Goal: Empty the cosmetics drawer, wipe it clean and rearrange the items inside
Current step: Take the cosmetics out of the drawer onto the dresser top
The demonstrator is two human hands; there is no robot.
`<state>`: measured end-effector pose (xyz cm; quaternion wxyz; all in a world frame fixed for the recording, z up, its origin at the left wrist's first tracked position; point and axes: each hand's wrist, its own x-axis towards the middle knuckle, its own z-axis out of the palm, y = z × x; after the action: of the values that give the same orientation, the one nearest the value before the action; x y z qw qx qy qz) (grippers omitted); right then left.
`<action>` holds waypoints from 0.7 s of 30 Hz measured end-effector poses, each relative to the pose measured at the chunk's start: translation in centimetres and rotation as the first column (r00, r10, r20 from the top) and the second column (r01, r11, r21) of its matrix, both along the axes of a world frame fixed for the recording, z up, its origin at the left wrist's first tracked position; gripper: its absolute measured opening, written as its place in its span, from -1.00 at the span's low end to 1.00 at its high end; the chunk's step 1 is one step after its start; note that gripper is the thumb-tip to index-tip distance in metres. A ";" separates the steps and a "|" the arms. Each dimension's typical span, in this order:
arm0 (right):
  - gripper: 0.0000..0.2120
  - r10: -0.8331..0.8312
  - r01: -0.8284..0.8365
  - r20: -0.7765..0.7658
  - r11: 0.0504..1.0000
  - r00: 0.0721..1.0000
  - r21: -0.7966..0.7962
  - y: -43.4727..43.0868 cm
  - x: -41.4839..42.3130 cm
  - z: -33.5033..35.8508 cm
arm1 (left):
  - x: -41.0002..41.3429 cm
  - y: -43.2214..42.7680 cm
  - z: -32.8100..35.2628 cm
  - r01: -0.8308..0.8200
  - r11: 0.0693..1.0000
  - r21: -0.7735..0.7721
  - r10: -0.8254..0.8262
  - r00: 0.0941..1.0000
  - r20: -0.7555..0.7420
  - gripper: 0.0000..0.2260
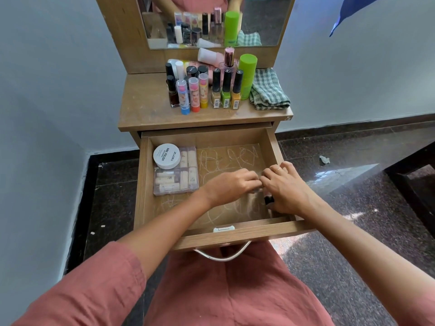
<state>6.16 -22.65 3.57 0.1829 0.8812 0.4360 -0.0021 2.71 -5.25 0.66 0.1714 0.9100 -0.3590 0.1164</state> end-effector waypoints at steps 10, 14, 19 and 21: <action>-0.62 -0.070 0.483 -0.623 0.702 0.779 0.524 1.3 1.3 3.6 | 0.1 1.2 3.3 -0.531 0.684 -0.499 0.340 0.838 -0.426 -0.86; -0.70 -0.025 0.655 -0.744 0.495 0.668 0.571 3.2 1.7 4.8 | -0.2 2.4 5.6 -0.626 0.480 -0.615 0.372 0.780 -0.503 -0.85; -0.81 0.095 0.720 -0.813 0.414 0.574 0.557 6.5 1.6 6.6 | -1.1 4.5 8.6 -0.669 0.349 -0.656 0.463 0.732 -0.499 -0.81; -0.82 0.140 0.680 -0.776 0.404 0.615 0.612 8.2 1.5 7.6 | -1.4 5.7 9.7 -0.675 0.312 -0.669 0.512 0.713 -0.480 -0.79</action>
<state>7.66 -14.47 11.18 -0.4925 0.8225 0.2338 -0.1622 1.34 0.44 10.36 0.5422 0.7972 0.1146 0.2394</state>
